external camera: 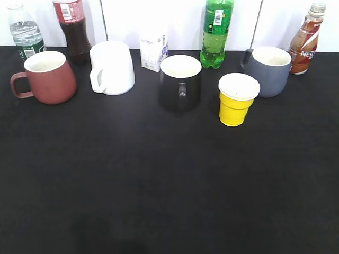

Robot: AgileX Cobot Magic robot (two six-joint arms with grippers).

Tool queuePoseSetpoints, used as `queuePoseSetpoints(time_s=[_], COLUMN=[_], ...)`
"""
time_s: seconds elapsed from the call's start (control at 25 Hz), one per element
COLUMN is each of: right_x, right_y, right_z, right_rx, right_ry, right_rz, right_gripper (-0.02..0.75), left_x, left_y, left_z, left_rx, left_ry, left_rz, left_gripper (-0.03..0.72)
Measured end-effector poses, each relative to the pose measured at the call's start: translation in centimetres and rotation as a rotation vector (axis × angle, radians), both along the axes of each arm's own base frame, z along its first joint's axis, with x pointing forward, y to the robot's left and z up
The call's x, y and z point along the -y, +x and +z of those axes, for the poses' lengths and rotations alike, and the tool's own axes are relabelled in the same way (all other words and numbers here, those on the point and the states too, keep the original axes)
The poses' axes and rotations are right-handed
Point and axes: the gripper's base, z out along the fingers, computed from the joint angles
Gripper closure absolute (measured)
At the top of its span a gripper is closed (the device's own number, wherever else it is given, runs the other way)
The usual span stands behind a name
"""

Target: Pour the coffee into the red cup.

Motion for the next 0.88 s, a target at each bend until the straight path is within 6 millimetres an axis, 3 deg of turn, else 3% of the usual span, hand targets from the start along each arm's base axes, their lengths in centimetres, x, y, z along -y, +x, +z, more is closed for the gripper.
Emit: queuePoseSetpoints(time_s=[0.12, 0.24, 0.4, 0.76, 0.88], right_x=[0.0, 0.0, 0.0, 0.0, 0.0], right_y=[0.0, 0.0, 0.0, 0.0, 0.0], right_z=[0.0, 0.0, 0.0, 0.0, 0.0], right_rx=[0.0, 0.0, 0.0, 0.0, 0.0], right_ry=[0.0, 0.0, 0.0, 0.0, 0.0], right_rz=[0.0, 0.0, 0.0, 0.0, 0.0], right_gripper=[0.149, 0.149, 0.149, 0.149, 0.149], left_x=[-0.1, -0.2, -0.2, 0.3, 0.3], left_y=[4.0, 8.1, 11.3, 15.6, 16.2], left_z=[-1.3, -3.9, -7.6, -14.7, -16.7], left_rx=[-0.025, -0.083, -0.177, -0.188, -0.2], left_ry=[-0.006, 0.0, 0.007, 0.083, 0.083], left_rz=[0.014, 0.027, 0.036, -0.023, -0.028], left_gripper=[0.126, 0.126, 0.126, 0.129, 0.187])
